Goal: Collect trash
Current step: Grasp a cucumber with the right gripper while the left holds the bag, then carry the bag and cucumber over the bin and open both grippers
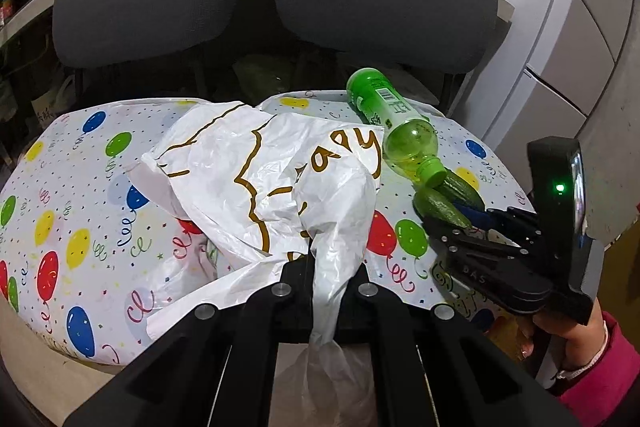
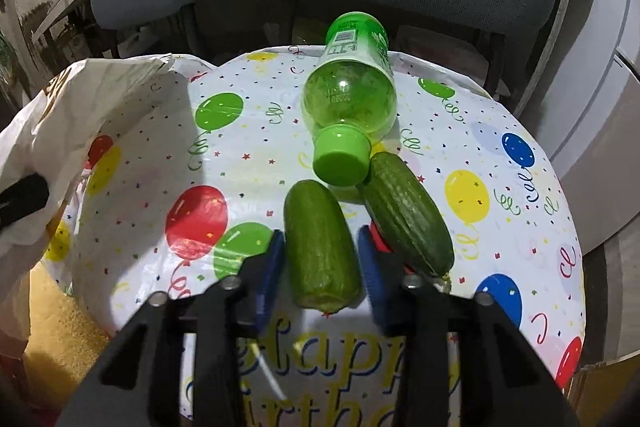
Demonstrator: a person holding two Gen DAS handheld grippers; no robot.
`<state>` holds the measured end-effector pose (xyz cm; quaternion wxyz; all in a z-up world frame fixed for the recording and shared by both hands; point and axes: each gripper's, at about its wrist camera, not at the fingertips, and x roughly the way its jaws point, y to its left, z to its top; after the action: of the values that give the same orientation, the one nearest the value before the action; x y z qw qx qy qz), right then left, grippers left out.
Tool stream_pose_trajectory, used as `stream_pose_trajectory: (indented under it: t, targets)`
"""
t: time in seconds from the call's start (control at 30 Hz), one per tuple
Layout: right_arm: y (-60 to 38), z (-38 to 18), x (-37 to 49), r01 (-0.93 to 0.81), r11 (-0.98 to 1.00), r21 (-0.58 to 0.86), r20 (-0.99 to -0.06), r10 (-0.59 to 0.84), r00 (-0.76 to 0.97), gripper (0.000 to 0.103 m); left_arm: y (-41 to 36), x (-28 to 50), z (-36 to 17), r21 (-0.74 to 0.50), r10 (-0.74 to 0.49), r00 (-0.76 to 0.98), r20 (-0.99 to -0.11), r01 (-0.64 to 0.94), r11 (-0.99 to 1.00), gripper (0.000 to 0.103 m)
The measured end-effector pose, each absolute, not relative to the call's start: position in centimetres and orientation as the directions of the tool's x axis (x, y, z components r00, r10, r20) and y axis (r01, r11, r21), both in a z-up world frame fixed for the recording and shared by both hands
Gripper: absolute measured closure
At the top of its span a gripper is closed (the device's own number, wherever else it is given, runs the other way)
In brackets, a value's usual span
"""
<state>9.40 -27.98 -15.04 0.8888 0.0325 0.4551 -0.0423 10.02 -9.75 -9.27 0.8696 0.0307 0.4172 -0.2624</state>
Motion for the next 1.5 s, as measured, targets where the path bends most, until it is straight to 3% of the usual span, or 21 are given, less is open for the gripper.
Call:
stream_pose_trajectory:
  t: [0.27,0.4,0.53,0.77,0.93,1.17,1.3,1.5]
  targets:
    - [-27.2,-13.2,6.8,0.092,0.995,0.031,-0.798,-0.031,0.602,0.070,-9.3,9.4,-9.1,-0.137,-0.399,0.543,-0.739,0.458,0.878,0.099]
    - [-27.8,-10.3,3.4,0.121,0.984,0.132,-0.753,0.021,0.657,0.070,-9.3,7.9,-8.0,-0.109,-0.394,0.560,-0.729,0.473,0.874,0.099]
    - [-29.8,-6.5,-1.7,0.178,0.967,0.183,-0.675,-0.007,0.738,0.070,-10.8,4.7,-5.3,-0.090,-0.466,0.560,-0.685,0.569,0.817,0.099]
    - [-34.9,-2.5,-12.0,0.398,0.909,0.124,-0.579,-0.259,0.773,0.070,-17.4,-2.5,0.4,-0.095,-0.722,0.385,-0.576,0.845,0.526,0.099]
    - [-39.4,-1.3,-20.1,0.581,0.804,0.125,-0.546,-0.433,0.717,0.070,-24.6,-7.4,1.0,-0.151,-0.800,0.111,-0.590,0.958,0.244,0.099]
    - [-43.4,-1.5,-30.4,0.765,0.628,0.139,-0.524,-0.609,0.595,0.070,-34.4,-15.4,-5.1,-0.198,-0.649,-0.172,-0.741,0.980,-0.033,0.099]
    - [-44.5,-2.5,-32.5,0.797,0.588,0.139,-0.534,-0.634,0.560,0.070,-36.9,-19.0,-9.2,-0.199,-0.539,-0.235,-0.809,0.972,-0.125,0.099]
    - [-45.0,-5.0,-32.6,0.800,0.582,0.148,-0.587,-0.599,0.544,0.070,-40.8,-18.8,-13.0,-0.255,-0.458,-0.290,-0.840,0.957,-0.140,0.099]
